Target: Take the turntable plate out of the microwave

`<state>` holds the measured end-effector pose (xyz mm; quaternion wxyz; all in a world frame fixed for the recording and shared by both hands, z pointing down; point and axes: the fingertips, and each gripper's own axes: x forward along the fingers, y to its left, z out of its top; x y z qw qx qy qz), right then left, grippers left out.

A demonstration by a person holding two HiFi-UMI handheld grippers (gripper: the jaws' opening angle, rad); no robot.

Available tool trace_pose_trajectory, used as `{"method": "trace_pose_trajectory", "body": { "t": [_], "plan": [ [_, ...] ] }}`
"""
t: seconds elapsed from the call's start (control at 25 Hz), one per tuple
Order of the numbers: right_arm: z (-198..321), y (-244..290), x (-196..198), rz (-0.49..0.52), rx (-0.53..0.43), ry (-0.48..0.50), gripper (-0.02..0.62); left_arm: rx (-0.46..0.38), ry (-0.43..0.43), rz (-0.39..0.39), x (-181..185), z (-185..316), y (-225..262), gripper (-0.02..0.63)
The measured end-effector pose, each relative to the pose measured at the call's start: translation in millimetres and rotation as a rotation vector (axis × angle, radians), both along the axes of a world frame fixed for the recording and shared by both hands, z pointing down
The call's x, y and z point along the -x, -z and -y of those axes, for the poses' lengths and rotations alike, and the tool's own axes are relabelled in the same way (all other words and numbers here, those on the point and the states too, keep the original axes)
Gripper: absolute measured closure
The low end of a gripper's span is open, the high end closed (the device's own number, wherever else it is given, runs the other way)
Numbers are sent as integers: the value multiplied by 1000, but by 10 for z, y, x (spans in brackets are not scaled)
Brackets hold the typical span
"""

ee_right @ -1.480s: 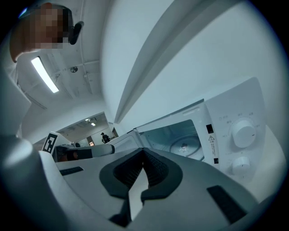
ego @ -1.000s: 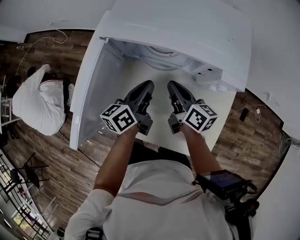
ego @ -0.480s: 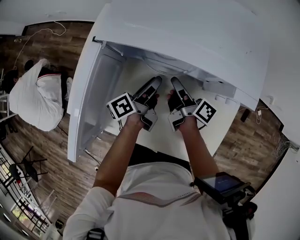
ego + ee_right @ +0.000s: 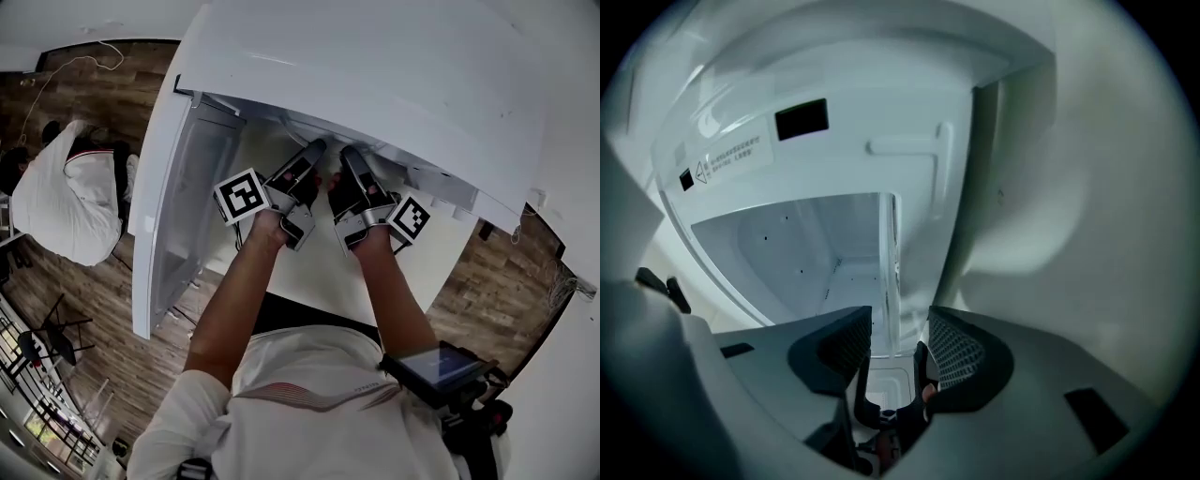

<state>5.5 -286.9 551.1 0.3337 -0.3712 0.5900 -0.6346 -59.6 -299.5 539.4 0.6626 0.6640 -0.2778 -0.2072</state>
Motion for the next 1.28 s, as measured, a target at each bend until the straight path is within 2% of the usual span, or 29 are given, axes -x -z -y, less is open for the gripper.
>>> {"method": "trace_pose_trajectory", "body": {
  "t": [0.16,0.28,0.6,0.76,1.0,1.16,1.28],
  "plan": [
    [61,-8,-12,25,3,-7,423,-9,-2,-10,-23,80,-19,388],
    [88,14,-6,31,0,-11,424,12,-10,-32,-88,87,-23,420],
    [118,49,44,53,-4,-5,426,5,-30,-34,-120,108,23,520],
    [101,27,36,16,9,-11,484,-2,-35,-39,-128,112,32,534],
    [97,51,26,31,41,-6,515,43,-28,-79,-160,86,62,558],
    [120,94,50,8,12,-1,558,-3,-23,-114,-137,106,59,565],
    [110,117,35,-15,-13,-5,560,-27,-10,-126,-135,88,78,565]
  ]
}}
